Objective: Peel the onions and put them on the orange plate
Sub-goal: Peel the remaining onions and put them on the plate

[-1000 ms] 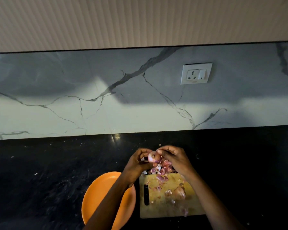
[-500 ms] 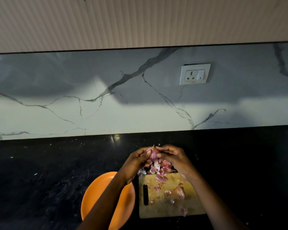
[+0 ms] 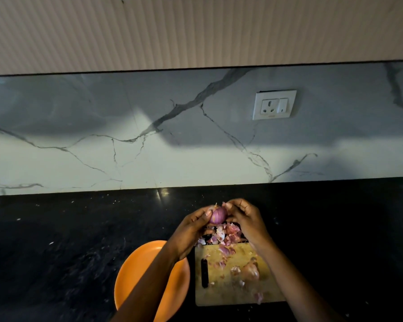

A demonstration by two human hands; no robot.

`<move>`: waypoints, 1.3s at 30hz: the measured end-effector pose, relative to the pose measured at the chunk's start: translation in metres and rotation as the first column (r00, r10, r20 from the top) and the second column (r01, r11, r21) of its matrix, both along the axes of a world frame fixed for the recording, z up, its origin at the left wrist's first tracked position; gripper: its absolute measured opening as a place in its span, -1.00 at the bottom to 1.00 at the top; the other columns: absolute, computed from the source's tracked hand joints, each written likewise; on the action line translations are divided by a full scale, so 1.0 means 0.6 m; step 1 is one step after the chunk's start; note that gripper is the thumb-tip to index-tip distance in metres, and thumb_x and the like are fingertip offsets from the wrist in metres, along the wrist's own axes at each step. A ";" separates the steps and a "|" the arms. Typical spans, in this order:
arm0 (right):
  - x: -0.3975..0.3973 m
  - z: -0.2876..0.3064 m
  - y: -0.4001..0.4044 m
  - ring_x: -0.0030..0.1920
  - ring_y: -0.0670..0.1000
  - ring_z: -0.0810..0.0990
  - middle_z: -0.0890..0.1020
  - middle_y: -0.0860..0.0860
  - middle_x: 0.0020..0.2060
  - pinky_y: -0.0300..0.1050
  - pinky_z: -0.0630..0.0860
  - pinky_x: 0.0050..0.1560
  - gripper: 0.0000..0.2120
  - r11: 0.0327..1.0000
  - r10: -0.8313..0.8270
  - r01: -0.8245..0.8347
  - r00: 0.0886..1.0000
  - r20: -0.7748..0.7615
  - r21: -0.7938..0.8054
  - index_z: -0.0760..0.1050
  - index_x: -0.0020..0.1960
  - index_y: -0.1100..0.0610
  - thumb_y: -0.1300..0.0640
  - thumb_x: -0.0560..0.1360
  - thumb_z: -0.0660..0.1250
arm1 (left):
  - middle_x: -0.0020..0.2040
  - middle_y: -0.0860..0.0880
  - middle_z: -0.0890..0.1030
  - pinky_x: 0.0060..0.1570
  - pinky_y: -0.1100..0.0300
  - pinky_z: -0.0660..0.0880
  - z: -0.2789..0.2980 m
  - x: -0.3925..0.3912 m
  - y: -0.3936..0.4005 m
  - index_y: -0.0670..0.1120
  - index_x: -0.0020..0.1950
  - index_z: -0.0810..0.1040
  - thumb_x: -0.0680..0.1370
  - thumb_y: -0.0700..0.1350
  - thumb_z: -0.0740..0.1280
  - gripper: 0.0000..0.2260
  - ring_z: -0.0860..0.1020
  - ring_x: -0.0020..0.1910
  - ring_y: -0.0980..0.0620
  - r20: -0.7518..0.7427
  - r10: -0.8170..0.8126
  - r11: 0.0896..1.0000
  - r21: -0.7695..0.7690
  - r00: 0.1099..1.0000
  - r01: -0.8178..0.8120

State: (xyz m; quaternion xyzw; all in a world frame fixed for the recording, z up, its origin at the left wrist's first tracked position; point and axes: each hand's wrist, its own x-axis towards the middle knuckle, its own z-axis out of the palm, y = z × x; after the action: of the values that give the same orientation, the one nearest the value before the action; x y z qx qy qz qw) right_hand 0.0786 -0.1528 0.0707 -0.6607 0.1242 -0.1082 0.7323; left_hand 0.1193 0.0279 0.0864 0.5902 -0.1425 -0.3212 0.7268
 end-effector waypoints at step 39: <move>-0.004 0.027 0.016 -0.06 0.09 0.72 0.72 0.10 -0.14 -0.08 0.65 -0.03 -0.81 0.989 0.043 -0.048 0.999 -0.033 -0.141 0.62 -0.02 0.14 0.02 0.60 0.33 | 0.16 -0.12 0.68 0.21 0.04 0.57 -0.008 -0.011 -0.008 -0.12 0.29 0.58 0.56 -0.04 0.38 -0.67 0.63 0.19 -0.09 0.142 0.142 0.988 0.038 0.980 -0.149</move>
State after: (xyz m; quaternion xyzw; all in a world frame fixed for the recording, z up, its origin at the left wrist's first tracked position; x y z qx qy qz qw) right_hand 0.0764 -0.1434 0.0866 -0.7153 0.1122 -0.0900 0.6839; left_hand 0.1125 0.0228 0.0814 0.6374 -0.1413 -0.2286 0.7221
